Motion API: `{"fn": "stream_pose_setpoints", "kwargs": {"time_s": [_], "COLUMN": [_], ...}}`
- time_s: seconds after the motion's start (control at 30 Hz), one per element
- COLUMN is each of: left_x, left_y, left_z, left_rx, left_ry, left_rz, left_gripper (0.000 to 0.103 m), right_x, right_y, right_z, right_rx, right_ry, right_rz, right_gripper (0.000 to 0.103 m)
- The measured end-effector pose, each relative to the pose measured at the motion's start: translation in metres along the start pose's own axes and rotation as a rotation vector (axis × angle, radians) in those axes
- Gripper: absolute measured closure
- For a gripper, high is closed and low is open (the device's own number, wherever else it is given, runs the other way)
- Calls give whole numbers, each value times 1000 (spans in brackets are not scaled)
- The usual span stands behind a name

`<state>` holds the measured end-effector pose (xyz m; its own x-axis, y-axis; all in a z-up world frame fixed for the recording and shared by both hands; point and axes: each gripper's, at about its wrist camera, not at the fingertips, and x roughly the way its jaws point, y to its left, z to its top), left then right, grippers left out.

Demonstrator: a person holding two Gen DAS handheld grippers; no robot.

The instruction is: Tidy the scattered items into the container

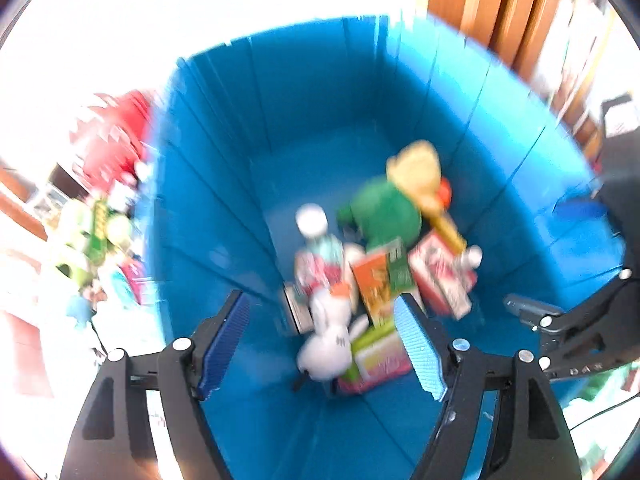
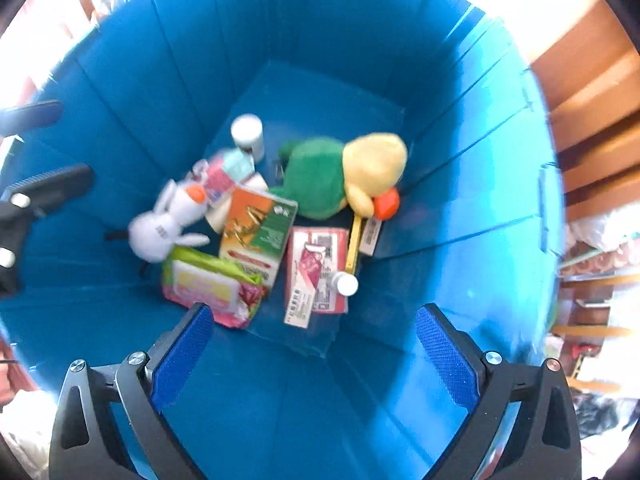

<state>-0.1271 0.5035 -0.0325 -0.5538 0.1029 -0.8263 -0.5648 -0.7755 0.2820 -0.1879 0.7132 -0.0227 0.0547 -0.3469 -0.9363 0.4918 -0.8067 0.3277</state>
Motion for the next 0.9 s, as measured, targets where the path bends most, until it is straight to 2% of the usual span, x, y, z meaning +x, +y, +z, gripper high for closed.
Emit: {"fn": "stream_pose_setpoints", "kwargs": {"time_s": [0.1,0.17,0.2,0.23,0.3,0.37,0.43,0.5,0.63,0.9], "left_x": [-41,-63,-71,-78,-85,-90,-98,-105,-121,-133], "left_y": [17,27,30,33,36,40,45,48,52,67], "left_z": [-21,-35,-41,-44,-46,-49,-58,-68,-88,-116], "left_rx": [-36,-58,-62,-61,-41,-38,-25,-4,25,11], "left_ry": [-163,-254,-293,-334,-384,-357,-337,-314,-305,-290], "left_rz": [-8,13,29,39,61,43,-38,-78,-69,-49], "left_gripper": [21,14,7,4,4,4,4,4,4,4], "right_x": [-28,-46,-55,-64,-78,-88,-96,-101,-109,-121], "right_y": [14,26,32,39,58,75,89,101,117,146], "right_z": [-17,-27,-32,-36,-43,-49,-53,-57,-67,-101], "right_rx": [69,112,128,141,161,188,209,236,281,353], "right_ry": [-98,-155,-181,-207,-253,-281,-288,-277,-250,-257], "right_rz": [9,20,18,6,-23,-39,-58,-77,-93,-111], "right_gripper": [0,0,0,0,0,0,0,0,0,0]}}
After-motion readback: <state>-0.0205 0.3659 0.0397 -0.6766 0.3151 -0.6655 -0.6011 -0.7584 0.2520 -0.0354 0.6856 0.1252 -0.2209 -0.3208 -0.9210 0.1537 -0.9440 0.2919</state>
